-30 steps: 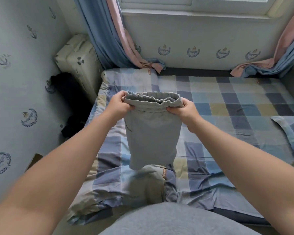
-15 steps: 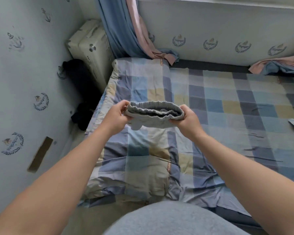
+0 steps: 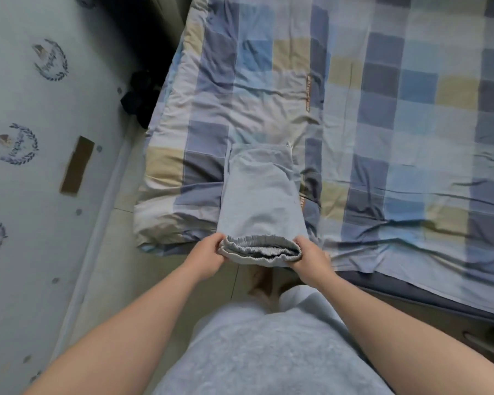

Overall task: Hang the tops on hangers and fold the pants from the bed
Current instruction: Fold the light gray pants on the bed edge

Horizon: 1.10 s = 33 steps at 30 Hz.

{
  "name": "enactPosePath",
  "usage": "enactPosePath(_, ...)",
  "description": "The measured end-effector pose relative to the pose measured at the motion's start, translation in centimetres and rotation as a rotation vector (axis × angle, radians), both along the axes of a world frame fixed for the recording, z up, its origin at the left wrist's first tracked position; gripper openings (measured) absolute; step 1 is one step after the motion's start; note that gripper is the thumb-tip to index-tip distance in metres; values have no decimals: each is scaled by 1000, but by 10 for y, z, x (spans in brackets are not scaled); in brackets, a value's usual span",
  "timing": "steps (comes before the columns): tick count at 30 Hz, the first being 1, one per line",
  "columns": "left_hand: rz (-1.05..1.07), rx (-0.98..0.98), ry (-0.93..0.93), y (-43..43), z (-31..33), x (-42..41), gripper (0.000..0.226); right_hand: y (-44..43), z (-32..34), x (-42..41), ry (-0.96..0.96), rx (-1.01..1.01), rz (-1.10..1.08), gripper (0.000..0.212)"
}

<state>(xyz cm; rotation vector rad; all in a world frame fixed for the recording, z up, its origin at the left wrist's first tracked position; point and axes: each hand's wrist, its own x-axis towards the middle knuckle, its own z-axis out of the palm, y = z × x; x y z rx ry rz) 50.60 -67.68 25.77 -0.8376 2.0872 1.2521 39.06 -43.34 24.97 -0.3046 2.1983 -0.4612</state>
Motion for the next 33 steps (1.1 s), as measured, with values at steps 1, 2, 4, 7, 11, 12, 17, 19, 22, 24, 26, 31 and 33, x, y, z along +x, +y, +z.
enactPosePath(1, -15, -5, -34, 6, -5, 11, 18, 5, -6, 9, -37, 16, 15, 20)
enactPosePath(2, -34, -8, -70, 11, -9, 19, 17, 9, -11, 16, -69, 30, 28, 20)
enactPosePath(4, -79, -6, -138, 18, -16, 29, 17, 16, -18, 25, -137, 53, 55, 20)
enactPosePath(7, -123, 11, -206, 19, -23, 27, 18, 21, -26, 28, -229, 49, 33, 21)
enactPosePath(11, -128, 30, -235, 11, -33, -3, 24, 18, -37, 10, -271, -6, -38, 24)
enactPosePath(12, -120, 29, -227, 7, -37, -14, 25, 17, -41, 2, -267, -27, -66, 20)
enactPosePath(17, -23, -43, -176, -15, -62, -73, 29, -2, -67, -50, -217, -135, -238, 26)
enactPosePath(19, 35, -77, -147, -24, -75, -96, 22, -14, -80, -79, -217, -181, -305, 23)
enactPosePath(22, 181, -79, -82, -37, -98, -134, 14, -36, -99, -128, -171, -224, -375, 27)
enactPosePath(24, 284, -86, -18, -46, -111, -161, 11, -50, -113, -159, -126, -250, -428, 21)
enactPosePath(26, 362, -81, 43, -56, -126, -189, 14, -67, -128, -189, -82, -269, -468, 20)
enactPosePath(31, 480, -133, 119, -70, -168, -242, 29, -101, -175, -239, 26, -287, -560, 29)
enactPosePath(33, 486, -155, 102, -69, -188, -246, 44, -106, -194, -241, 16, -256, -574, 49)
